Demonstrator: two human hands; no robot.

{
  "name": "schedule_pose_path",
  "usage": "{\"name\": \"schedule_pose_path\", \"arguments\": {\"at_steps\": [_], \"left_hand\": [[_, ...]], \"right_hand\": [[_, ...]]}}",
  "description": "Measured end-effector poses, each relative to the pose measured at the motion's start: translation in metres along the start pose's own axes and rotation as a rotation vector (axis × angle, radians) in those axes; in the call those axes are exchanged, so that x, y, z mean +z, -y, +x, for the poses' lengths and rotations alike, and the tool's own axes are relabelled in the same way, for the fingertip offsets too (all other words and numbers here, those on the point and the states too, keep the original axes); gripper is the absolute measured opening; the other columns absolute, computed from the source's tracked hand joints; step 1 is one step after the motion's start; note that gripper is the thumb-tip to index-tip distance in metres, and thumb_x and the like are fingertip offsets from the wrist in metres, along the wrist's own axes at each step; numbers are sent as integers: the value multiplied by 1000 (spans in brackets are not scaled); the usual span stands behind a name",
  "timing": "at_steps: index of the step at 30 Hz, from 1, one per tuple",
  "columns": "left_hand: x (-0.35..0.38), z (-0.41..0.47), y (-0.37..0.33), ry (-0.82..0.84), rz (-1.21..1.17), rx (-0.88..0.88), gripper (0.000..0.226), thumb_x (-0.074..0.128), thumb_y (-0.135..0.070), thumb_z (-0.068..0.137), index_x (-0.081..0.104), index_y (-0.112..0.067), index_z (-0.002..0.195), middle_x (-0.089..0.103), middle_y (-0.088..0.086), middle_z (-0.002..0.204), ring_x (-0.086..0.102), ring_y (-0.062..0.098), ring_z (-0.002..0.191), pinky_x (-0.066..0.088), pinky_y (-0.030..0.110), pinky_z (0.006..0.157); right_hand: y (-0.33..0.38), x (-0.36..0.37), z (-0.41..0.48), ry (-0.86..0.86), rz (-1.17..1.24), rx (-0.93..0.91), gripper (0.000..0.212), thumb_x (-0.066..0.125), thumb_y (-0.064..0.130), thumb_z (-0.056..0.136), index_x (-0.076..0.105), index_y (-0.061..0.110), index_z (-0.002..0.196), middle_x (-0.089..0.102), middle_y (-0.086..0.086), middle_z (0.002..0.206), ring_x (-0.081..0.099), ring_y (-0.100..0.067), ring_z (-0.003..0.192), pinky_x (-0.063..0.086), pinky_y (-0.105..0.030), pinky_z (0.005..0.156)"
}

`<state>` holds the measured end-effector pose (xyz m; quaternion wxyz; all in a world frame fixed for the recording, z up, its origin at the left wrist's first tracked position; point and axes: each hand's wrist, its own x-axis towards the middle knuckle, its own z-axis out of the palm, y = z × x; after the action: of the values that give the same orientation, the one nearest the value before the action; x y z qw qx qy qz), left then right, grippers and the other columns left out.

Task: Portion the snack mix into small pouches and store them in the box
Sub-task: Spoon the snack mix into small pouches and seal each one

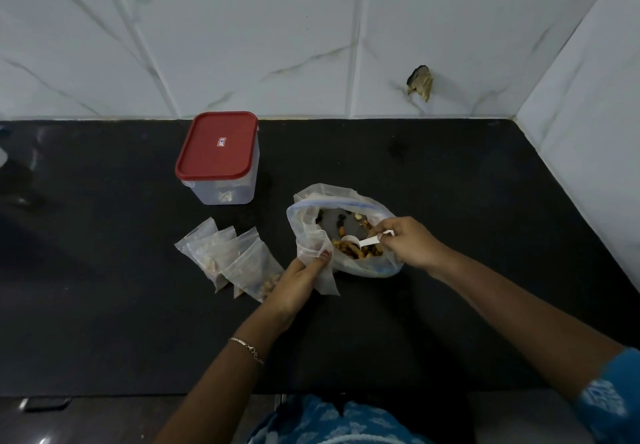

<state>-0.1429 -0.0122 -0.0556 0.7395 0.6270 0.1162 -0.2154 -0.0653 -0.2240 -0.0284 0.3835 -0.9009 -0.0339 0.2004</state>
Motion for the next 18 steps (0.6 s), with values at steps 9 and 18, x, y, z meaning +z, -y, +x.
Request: {"name": "schedule_pose_path", "arguments": {"at_steps": [9, 18], "left_hand": [[9, -5, 4, 73, -156, 28, 33, 55, -36, 86, 50, -37, 118, 60, -10, 122, 55, 8, 119, 42, 25, 94], [19, 2, 2, 141, -63, 56, 30, 53, -38, 91, 47, -42, 120, 55, -13, 129, 52, 1, 121, 40, 23, 99]], "right_hand": [[-13, 24, -17, -120, 53, 0, 28, 45, 16, 100, 64, 25, 119, 63, 5, 110, 63, -16, 99, 53, -36, 86], [-11, 9, 6, -6, 289, 94, 27, 47, 9, 98, 69, 20, 110, 62, -1, 113, 57, -11, 99, 43, -22, 78]]}}
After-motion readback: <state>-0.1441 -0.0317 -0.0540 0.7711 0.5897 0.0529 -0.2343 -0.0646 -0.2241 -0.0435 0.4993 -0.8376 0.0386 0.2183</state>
